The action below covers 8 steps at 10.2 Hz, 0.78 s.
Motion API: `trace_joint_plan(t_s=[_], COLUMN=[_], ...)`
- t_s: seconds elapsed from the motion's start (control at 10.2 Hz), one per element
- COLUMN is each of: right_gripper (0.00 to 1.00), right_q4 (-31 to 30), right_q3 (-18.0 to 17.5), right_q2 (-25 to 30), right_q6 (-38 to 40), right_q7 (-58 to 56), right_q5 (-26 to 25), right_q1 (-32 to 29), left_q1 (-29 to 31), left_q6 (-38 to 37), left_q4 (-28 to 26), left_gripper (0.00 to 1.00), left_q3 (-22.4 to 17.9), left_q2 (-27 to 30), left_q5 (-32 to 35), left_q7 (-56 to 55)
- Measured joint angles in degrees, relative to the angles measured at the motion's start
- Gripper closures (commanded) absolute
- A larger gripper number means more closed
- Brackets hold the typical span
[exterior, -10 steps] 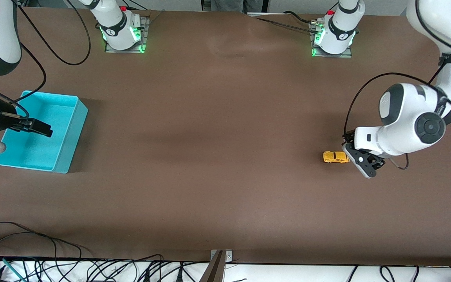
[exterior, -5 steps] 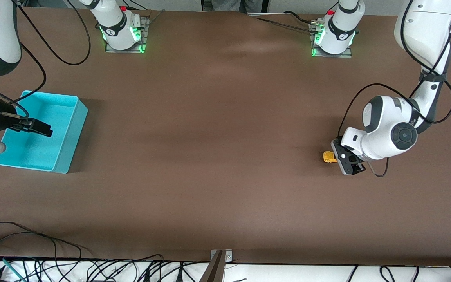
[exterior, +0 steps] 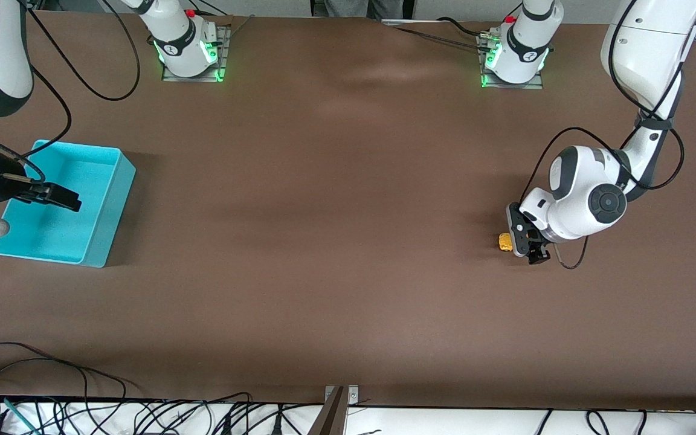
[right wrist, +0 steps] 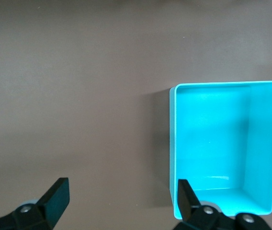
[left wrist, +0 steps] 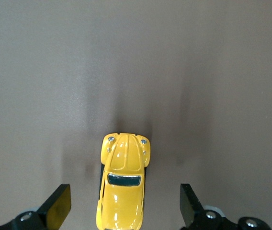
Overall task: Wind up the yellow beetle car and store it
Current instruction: 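Close the left gripper on the yellow car's body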
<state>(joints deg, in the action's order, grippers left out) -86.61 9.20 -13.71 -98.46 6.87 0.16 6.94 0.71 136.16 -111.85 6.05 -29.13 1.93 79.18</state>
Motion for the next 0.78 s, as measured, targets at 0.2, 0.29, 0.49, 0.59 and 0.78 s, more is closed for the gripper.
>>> trace_joint_plan(t_s=[0.2,0.29,0.49,0.59,0.78], right_gripper=[0.00,0.00,0.00,0.00,0.00], right_q4=[0.00,0.00,0.00,0.00,0.00], right_q3=[0.00,0.00,0.00,0.00,0.00], right_q2=[0.00,0.00,0.00,0.00,-0.01], right_q6=[0.00,0.00,0.00,0.00,0.00], right_q7=[0.00,0.00,0.00,0.00,0.00], right_q5=[0.11,0.13,0.14,0.14,0.14], right_q1=[0.00,0.00,-0.01,-0.02,-0.02], left_q1=[0.00,0.00,0.00,0.00,0.00], left_q6=[0.28,1.17,4.58,5.66,6.08], left_q4=[-0.40,-0.96,-2.86,-3.67,-3.80], left_gripper=[0.00,0.00,0.05,0.15,0.34], left_q3=[0.00,0.00,0.00,0.00,0.00], left_q2=[-0.19,-0.34,-0.76,-0.82,-0.80], left_q5=[1.26,1.43,1.43,1.86,3.07], left_q7=[0.35,0.51,0.79,0.93,1.01])
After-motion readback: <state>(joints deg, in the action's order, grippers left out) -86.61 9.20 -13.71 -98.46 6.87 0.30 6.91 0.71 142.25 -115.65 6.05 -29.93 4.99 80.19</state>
